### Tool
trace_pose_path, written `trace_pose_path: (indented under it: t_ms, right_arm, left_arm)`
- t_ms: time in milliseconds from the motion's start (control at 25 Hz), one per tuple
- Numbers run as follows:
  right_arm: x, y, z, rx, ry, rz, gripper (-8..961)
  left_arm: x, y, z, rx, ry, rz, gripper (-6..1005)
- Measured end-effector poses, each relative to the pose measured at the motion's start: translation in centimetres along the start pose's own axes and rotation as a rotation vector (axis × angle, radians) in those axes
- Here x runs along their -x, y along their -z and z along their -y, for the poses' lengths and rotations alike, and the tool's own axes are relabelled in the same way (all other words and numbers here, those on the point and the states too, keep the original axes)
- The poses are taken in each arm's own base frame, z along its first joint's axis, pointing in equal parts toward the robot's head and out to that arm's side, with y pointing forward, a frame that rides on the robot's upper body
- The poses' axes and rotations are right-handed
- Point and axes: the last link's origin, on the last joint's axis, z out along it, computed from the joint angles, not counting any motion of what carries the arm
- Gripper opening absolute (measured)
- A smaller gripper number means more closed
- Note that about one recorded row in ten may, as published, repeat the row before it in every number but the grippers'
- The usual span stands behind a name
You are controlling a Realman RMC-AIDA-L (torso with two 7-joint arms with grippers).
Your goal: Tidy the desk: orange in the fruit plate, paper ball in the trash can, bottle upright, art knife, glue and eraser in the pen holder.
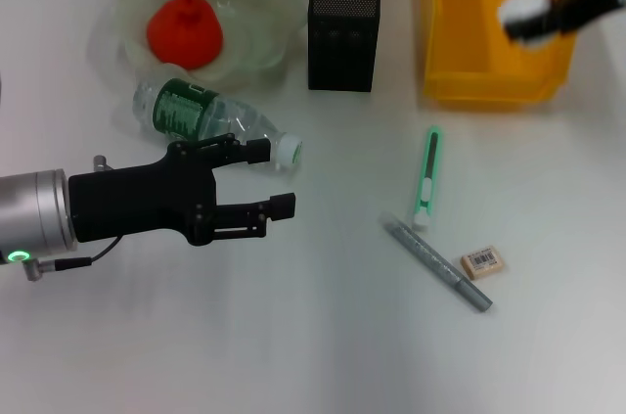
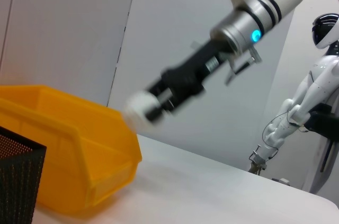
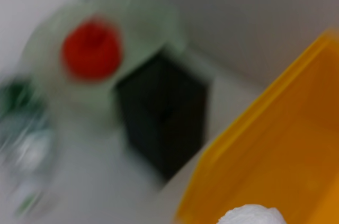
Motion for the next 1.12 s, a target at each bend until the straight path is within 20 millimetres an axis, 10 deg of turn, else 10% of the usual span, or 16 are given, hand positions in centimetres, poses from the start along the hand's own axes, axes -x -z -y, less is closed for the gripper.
trace_pose_path:
  t_ms: [400,760,1120]
  right_arm:
    - [1.8,-4.2,2.7,-0.191,-0.028,0.167,605]
    - [1.6,-3.9,2.8,-0.133,-0.124,0.374,760]
    - [-5.5,0.9,0.5,0.31,-0.129,0.79,805]
  left_arm:
    - [0.1,-0.1,-0.2,0.003,0.005,-0.004,806]
    - [0.1,-0.1,-0.2,0.007,0.007,-0.006,803]
    - [-0.8,-0.6,0.1,0.021,-0.023,-0.015,799]
